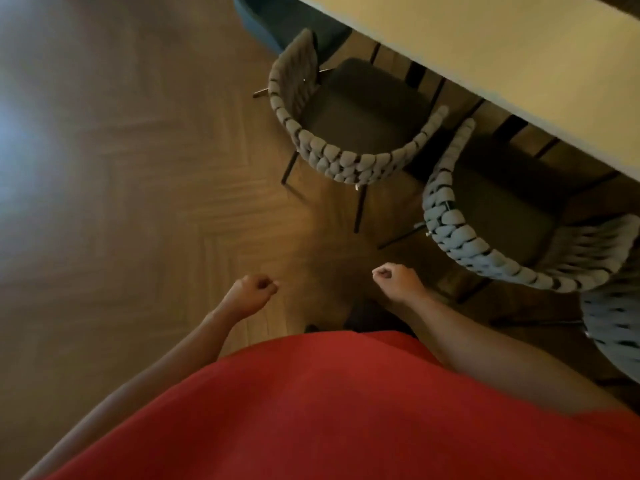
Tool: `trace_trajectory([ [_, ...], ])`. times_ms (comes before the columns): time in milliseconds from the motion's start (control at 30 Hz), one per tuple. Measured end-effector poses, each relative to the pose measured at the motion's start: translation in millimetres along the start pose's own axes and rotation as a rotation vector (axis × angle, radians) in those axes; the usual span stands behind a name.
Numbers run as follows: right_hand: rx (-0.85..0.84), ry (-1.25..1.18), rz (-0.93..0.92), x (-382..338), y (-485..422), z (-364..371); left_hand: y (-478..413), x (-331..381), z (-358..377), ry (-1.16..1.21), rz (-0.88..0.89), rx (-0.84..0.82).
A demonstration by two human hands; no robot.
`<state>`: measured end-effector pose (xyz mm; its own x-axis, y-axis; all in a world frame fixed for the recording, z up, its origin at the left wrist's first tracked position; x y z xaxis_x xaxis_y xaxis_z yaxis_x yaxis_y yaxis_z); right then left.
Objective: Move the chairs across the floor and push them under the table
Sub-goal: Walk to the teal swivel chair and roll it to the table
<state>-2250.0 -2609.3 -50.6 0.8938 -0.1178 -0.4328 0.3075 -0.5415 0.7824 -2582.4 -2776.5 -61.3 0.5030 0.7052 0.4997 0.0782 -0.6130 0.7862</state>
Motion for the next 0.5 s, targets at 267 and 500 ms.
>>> trace_trajectory([
  [267, -0.066, 0.013, 0.013, -55.0, -84.5, -0.5, -15.8, -3.3, -76.8, 0.186, -0.005, 0.06],
  [500, -0.143, -0.039, 0.018, -152.5, -181.1, -12.9, -68.6, 0.1, -208.1, 0.142, -0.061, 0.101],
])
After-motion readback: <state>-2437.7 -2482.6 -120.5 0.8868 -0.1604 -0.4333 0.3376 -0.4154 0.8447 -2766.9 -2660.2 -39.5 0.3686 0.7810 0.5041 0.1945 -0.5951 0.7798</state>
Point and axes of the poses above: each hand's wrist, its own y-axis away from the middle knuckle, its own z-axis out of the palm, x = y × z, the point moved 8 cm from there along -y, towards the middle knuckle, and after that the axes turned 11 degrees about -x, right-handed, at the moved point
